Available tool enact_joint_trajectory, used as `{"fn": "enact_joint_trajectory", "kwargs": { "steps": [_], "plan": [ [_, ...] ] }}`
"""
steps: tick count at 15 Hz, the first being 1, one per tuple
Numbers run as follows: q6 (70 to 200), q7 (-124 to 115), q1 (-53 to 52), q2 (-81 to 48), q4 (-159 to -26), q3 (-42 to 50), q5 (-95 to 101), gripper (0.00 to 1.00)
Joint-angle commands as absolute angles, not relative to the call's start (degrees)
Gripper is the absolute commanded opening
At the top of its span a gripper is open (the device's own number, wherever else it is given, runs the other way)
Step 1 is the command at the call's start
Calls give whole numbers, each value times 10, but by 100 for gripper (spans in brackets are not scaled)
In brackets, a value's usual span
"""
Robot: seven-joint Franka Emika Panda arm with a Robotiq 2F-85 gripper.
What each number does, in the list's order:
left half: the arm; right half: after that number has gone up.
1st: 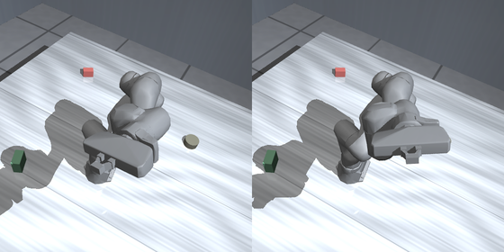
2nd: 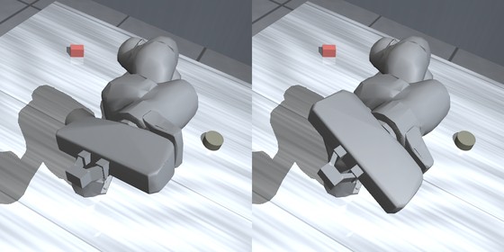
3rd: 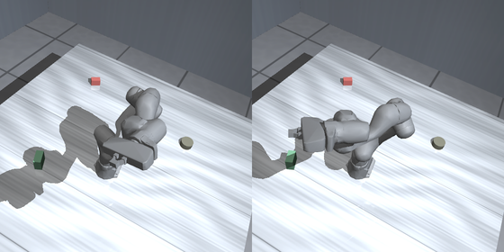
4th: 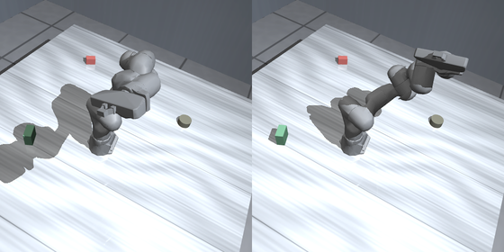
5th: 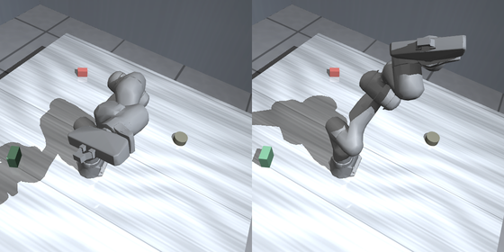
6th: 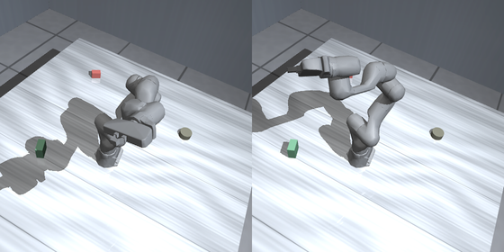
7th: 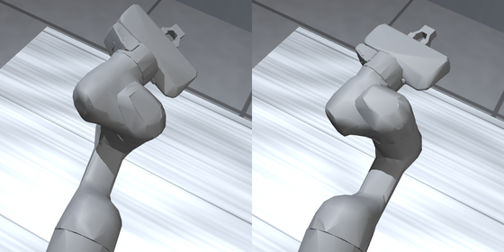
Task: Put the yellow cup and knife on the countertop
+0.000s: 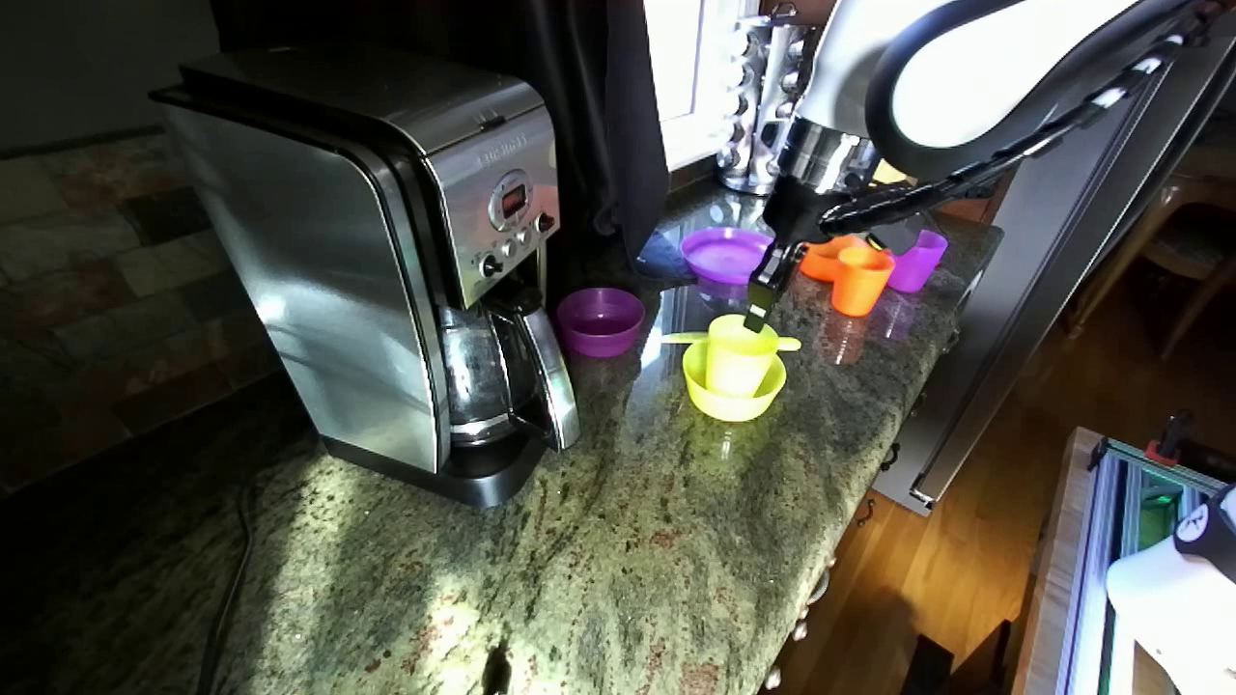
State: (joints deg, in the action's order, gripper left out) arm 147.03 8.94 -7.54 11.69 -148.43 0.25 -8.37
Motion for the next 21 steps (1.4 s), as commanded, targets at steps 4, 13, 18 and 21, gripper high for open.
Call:
{"fn": "enact_joint_trajectory", "kwargs": {
  "steps": [4, 13, 18, 21],
  "plan": [
    [1425, 101, -81, 193, -1491, 0, -100, 1],
    [1330, 86, -49, 256, -1464, 5, -55, 1],
    [1301, 96, -12, 247, -1423, 34, -42, 1],
    [1288, 94, 5, 220, -1399, 50, -41, 1]
  ]
}}
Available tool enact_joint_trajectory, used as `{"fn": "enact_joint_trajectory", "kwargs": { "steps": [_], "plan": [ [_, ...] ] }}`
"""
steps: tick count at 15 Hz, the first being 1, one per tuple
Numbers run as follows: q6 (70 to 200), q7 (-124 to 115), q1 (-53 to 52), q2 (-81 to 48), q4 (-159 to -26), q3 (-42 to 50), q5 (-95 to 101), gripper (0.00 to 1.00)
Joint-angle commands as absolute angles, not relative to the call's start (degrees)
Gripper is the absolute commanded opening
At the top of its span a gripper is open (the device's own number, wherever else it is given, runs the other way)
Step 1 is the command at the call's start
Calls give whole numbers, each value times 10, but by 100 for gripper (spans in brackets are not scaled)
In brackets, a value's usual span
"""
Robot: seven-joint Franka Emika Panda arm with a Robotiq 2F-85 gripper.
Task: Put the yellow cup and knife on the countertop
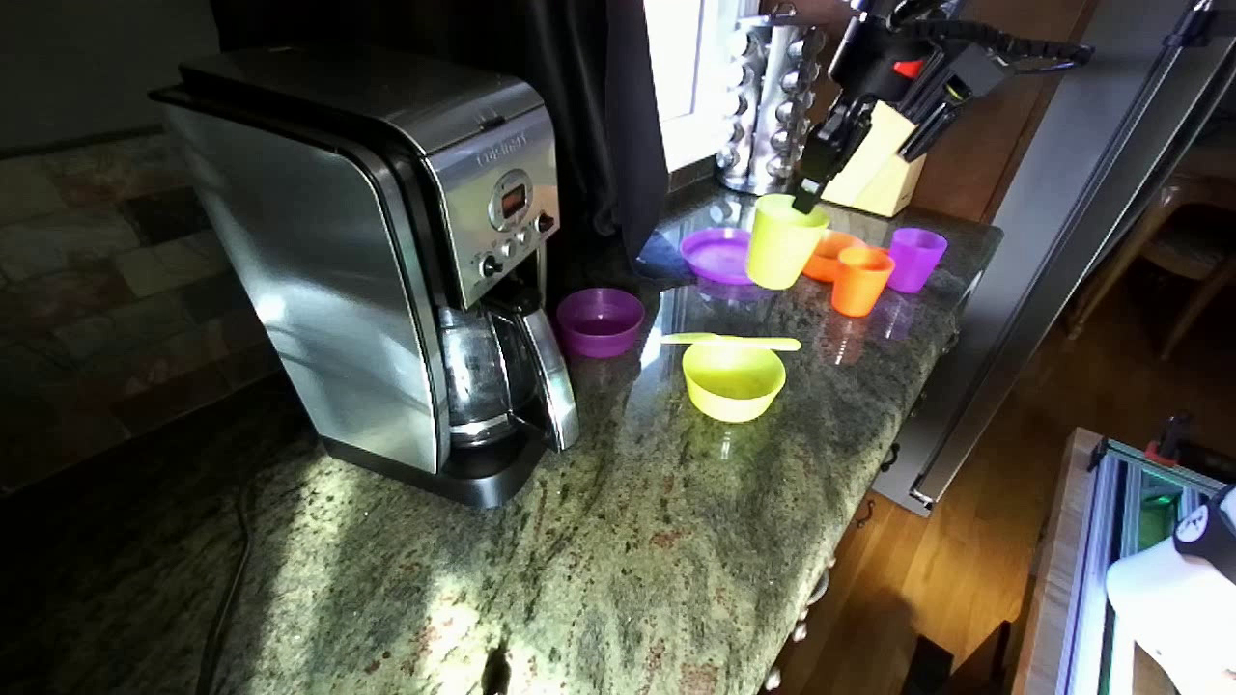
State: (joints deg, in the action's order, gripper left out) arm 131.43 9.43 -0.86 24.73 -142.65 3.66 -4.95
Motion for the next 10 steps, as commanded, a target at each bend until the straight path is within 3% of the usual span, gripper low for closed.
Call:
{"fn": "enact_joint_trajectory", "kwargs": {
  "steps": [1, 10],
  "plan": [
    [1286, 91, 11, 209, -1392, 53, -40, 1],
    [1345, 87, 44, 98, -1362, 64, -19, 1]
  ]
}}
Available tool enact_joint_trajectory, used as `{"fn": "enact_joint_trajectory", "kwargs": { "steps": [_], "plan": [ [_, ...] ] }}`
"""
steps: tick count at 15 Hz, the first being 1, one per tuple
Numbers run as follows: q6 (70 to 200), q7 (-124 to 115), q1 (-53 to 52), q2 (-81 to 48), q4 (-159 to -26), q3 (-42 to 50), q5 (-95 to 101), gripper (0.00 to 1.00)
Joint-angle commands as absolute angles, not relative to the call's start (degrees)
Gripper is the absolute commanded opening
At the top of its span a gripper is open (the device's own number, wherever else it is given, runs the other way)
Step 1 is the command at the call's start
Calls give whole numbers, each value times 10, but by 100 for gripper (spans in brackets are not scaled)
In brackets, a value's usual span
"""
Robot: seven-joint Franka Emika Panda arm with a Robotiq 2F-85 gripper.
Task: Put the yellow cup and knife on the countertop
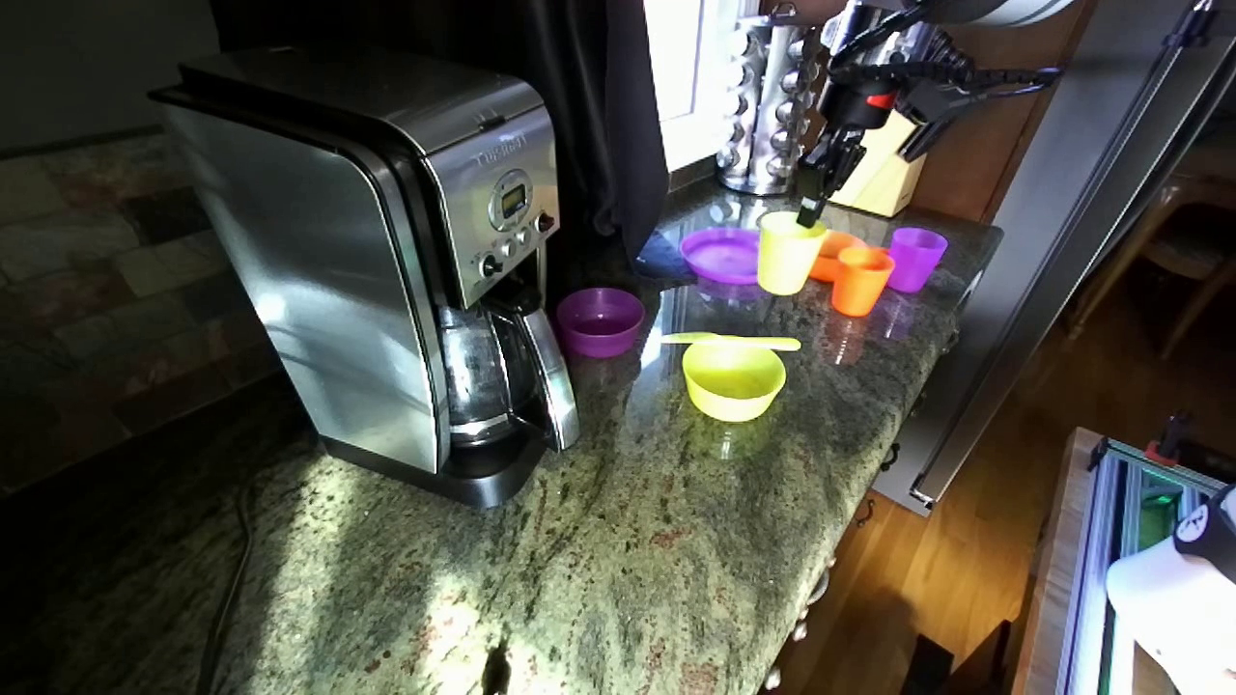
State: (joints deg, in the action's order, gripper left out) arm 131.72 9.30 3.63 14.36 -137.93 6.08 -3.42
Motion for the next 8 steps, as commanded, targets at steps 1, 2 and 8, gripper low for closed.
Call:
{"fn": "enact_joint_trajectory", "kwargs": {
  "steps": [1, 2, 8],
  "plan": [
    [1356, 95, 46, 86, -1360, 68, -22, 1],
    [1365, 94, 49, 74, -1358, 69, -21, 1],
    [1374, 100, 59, 9, -1333, 73, -27, 1]
  ]
}}
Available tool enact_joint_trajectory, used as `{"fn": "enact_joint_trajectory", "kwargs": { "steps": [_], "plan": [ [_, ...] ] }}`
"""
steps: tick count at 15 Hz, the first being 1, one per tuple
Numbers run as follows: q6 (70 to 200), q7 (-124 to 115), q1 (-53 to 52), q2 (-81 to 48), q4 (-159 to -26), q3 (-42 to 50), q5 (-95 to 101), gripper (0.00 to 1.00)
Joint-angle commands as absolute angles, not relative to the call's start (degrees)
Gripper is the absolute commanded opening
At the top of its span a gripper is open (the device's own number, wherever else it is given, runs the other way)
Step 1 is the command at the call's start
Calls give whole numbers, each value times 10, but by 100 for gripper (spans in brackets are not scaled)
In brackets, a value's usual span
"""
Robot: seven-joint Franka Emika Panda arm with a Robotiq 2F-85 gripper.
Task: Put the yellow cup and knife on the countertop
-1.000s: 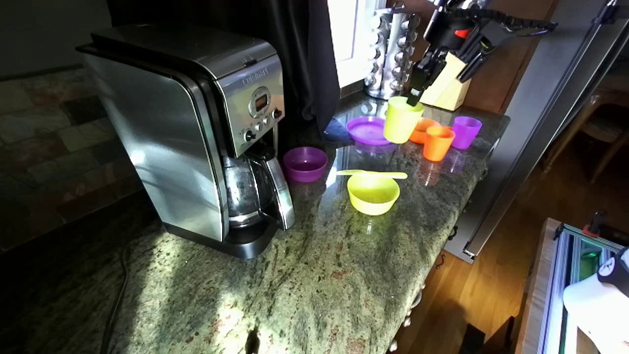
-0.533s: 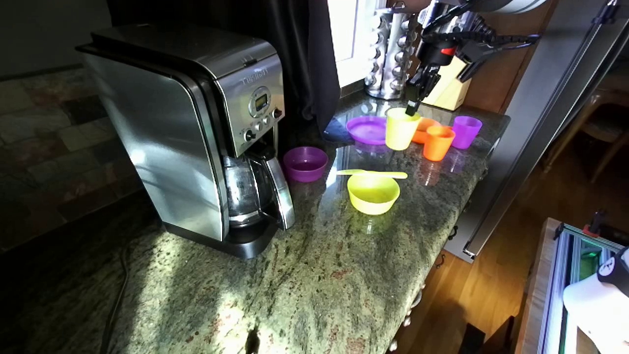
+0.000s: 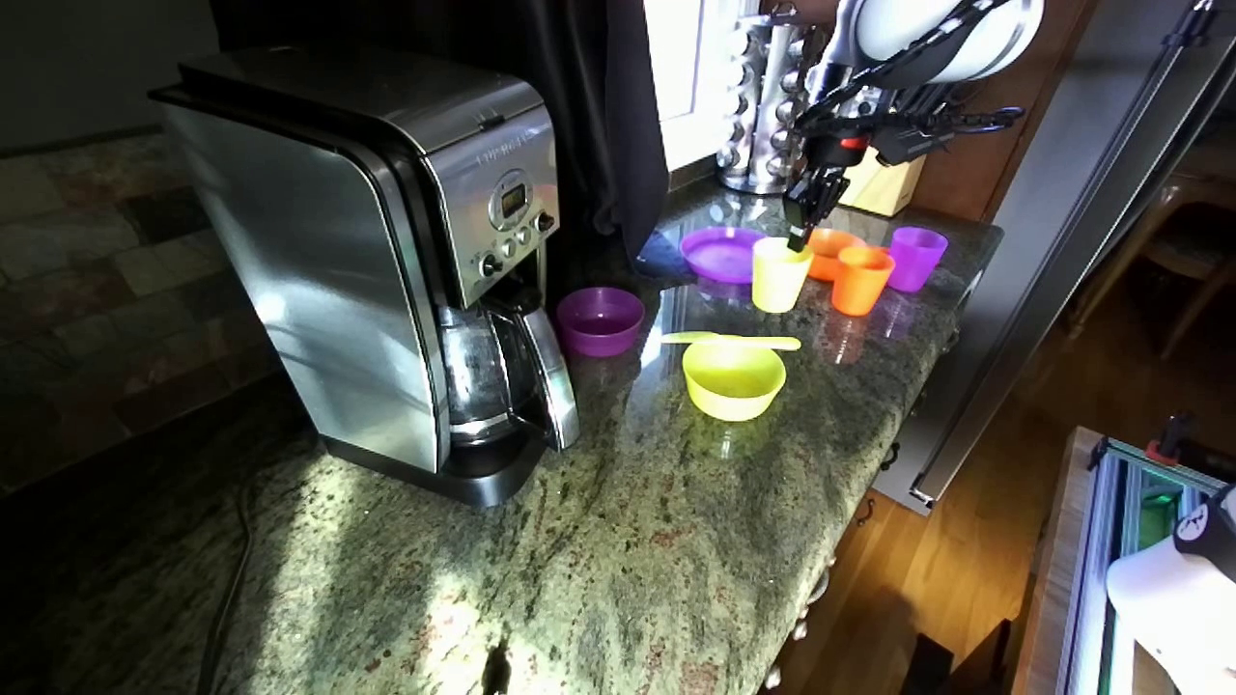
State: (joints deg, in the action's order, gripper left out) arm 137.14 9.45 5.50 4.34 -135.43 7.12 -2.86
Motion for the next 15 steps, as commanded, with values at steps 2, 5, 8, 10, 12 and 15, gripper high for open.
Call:
{"fn": "enact_joint_trajectory", "kwargs": {
  "steps": [2, 5, 8, 10, 12, 15],
  "plan": [
    [1371, 103, 60, -3, -1327, 71, -27, 1],
    [1368, 105, 61, -19, -1318, 70, -30, 1],
    [1369, 109, 61, -24, -1315, 69, -30, 1],
    [1371, 108, 62, -26, -1313, 69, -30, 8],
    [1372, 108, 62, -22, -1313, 69, -29, 36],
    [1374, 102, 60, -6, -1319, 68, -30, 58]
  ]
}}
